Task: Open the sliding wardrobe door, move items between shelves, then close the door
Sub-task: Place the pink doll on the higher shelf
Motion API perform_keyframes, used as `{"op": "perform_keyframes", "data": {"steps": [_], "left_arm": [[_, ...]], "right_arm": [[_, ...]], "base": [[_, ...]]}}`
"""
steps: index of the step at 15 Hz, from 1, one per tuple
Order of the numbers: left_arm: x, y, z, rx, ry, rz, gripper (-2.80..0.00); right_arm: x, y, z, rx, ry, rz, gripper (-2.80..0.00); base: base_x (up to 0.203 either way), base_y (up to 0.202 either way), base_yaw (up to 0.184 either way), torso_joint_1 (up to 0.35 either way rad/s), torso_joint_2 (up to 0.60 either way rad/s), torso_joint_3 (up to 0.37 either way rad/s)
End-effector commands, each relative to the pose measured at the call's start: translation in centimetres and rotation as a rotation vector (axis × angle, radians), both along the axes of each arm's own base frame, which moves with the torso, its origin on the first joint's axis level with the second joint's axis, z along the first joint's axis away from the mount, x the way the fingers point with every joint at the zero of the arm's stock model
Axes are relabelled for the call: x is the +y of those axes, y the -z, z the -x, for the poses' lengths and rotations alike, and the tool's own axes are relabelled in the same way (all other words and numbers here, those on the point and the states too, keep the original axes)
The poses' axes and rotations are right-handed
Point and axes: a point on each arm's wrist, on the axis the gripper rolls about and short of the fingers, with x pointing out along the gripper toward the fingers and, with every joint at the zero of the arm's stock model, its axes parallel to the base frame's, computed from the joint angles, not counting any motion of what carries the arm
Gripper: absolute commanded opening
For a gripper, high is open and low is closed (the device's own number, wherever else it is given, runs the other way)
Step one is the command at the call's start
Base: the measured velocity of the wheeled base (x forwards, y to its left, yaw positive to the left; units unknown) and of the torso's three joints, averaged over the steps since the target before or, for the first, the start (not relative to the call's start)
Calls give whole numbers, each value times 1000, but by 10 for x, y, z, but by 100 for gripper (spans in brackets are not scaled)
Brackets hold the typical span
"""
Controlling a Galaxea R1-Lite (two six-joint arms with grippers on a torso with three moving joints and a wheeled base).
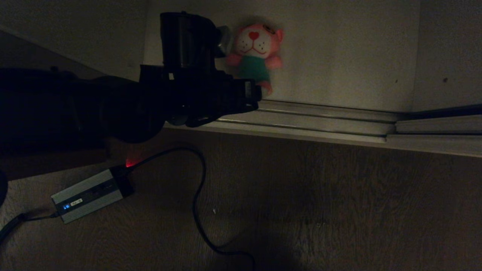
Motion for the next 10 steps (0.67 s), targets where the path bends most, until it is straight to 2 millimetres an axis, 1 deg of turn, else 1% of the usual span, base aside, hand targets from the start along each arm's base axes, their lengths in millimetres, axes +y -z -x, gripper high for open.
{"op": "perform_keyframes", "data": {"steps": [1,2,4,8,9,10], "left_arm": [[-3,9,-18,-65,-39,-55,0],[-3,8,-21,-82,-51,-51,0],[-9,16,-31,-74,-53,-53,0],[-12,13,-36,-129,-83,-33,0],[-15,21,-42,-123,-83,-52,0],[-17,23,-45,-131,-86,-50,0]], "right_arm": [[0,0,0,-4,-1,1,-280],[0,0,0,-4,-1,1,-280],[0,0,0,-4,-1,1,-280],[0,0,0,-4,-1,1,-280],[0,0,0,-4,-1,1,-280],[0,0,0,-3,-1,1,-280]], "base": [[0,0,0,0,0,0],[0,0,0,0,0,0],[0,0,0,0,0,0],[0,0,0,0,0,0],[0,0,0,0,0,0],[0,0,0,0,0,0]]}}
